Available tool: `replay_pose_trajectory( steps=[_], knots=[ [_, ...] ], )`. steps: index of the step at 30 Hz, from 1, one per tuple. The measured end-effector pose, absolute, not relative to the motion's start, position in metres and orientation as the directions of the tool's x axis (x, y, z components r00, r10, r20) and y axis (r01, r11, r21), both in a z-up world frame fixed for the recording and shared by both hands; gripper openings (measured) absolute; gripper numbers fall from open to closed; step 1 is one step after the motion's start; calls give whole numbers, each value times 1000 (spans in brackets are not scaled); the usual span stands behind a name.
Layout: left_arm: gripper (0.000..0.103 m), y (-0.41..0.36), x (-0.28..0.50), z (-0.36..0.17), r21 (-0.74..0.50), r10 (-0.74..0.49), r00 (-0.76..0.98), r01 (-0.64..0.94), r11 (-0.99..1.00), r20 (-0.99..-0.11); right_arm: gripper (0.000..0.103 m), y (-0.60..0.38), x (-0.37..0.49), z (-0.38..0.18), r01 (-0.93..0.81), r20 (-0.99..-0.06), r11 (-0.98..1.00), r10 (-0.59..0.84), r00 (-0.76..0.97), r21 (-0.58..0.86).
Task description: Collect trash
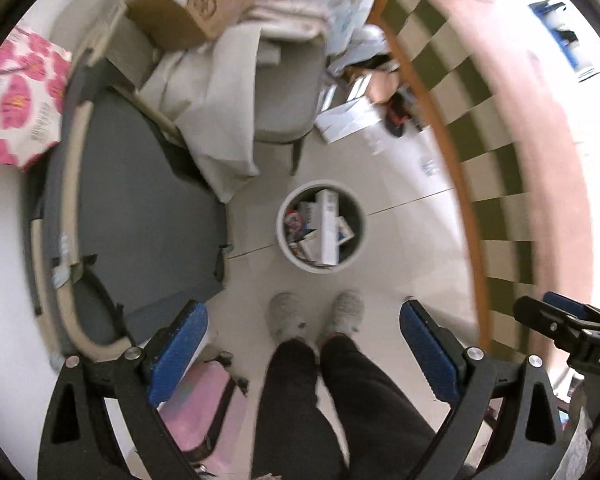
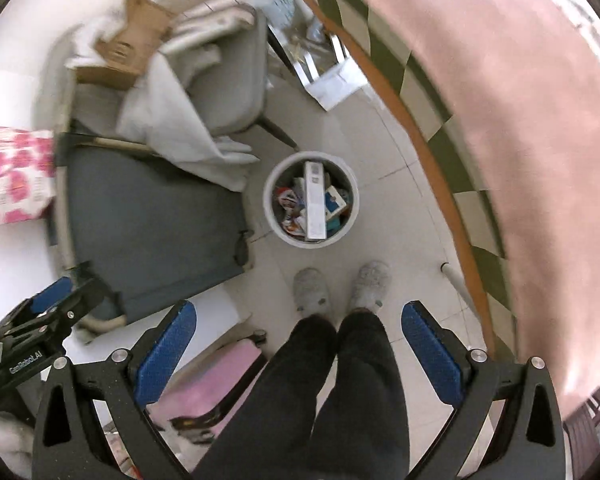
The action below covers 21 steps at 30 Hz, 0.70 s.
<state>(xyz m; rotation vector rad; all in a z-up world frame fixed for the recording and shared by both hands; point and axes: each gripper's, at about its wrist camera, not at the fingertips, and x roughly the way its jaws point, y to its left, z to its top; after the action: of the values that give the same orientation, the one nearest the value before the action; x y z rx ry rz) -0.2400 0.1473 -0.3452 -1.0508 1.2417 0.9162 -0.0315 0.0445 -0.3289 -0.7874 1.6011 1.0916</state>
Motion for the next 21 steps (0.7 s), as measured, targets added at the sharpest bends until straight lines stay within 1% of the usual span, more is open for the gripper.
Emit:
replay_pose_trajectory(
  steps=[6, 11, 15, 21],
  knots=[
    [98, 126, -232, -262, -192, 29, 210, -936, 294, -977, 103, 25, -24, -224, -882, -940, 327, 100, -326, 341],
    [98, 108, -230, -198, -289, 48, 318, -907, 305, -947, 103, 9, -21, -157, -882, -925, 285, 177, -336, 375],
    [98, 96, -233, -159, -335, 73, 373, -891, 307, -925, 103, -3, -21, -120, -872, -905, 261, 215, -367, 415],
    [99, 82, -242, -120, -352, 124, 407, -879, 322, -905, 103, -15, -26, -86, -870, -895, 236, 234, -380, 432]
  ],
)
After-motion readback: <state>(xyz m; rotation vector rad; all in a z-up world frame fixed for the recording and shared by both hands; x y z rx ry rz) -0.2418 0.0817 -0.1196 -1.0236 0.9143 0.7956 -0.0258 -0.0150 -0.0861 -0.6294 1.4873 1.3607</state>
